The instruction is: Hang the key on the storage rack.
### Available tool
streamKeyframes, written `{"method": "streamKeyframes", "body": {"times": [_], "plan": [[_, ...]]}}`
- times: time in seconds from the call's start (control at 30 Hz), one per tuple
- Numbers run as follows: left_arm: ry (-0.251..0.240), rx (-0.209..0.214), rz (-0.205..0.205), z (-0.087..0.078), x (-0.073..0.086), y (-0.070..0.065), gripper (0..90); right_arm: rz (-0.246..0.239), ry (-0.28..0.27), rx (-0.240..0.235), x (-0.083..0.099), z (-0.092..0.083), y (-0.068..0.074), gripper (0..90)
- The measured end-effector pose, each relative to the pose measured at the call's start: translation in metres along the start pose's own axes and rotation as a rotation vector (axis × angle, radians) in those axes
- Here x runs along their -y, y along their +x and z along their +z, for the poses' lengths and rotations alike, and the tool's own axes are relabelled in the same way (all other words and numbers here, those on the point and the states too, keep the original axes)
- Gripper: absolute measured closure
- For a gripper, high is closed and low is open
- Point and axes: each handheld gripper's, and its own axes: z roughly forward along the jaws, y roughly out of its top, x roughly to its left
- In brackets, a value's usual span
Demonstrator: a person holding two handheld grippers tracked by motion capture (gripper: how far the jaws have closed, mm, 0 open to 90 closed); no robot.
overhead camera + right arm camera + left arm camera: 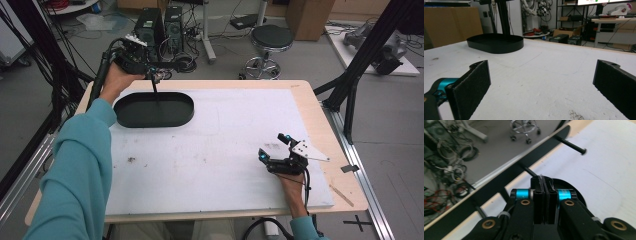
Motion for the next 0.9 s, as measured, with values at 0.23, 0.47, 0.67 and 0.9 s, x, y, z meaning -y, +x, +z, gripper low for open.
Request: {"method": "streamKeyframes", "body": {"times": [0.23, 0.47, 0.67, 0.9], "plan": [[-0.07, -0.043, 0.014, -0.008, 0.003, 0.007, 80.0, 0.003, 0.002, -0.003, 0.0, 0.0, 0.0, 0.4], [-0.159, -0.006, 0.052, -0.013, 0.017, 0.004, 37.9, -0.002, 0.002, -0.002, 0.0, 0.0, 0.0, 0.5], [-0.241, 0.046, 0.047, -0.03, 0.037, -0.009, 7.7, -0.006, 0.001, 0.0, 0.0, 0.0, 0.0, 0.5], [-0.38, 0.089, 0.078, -0.066, 0.082, -0.031, 1.6, -0.015, 0.002, 0.005, 0.0, 0.001, 0.001, 0.4]]}}
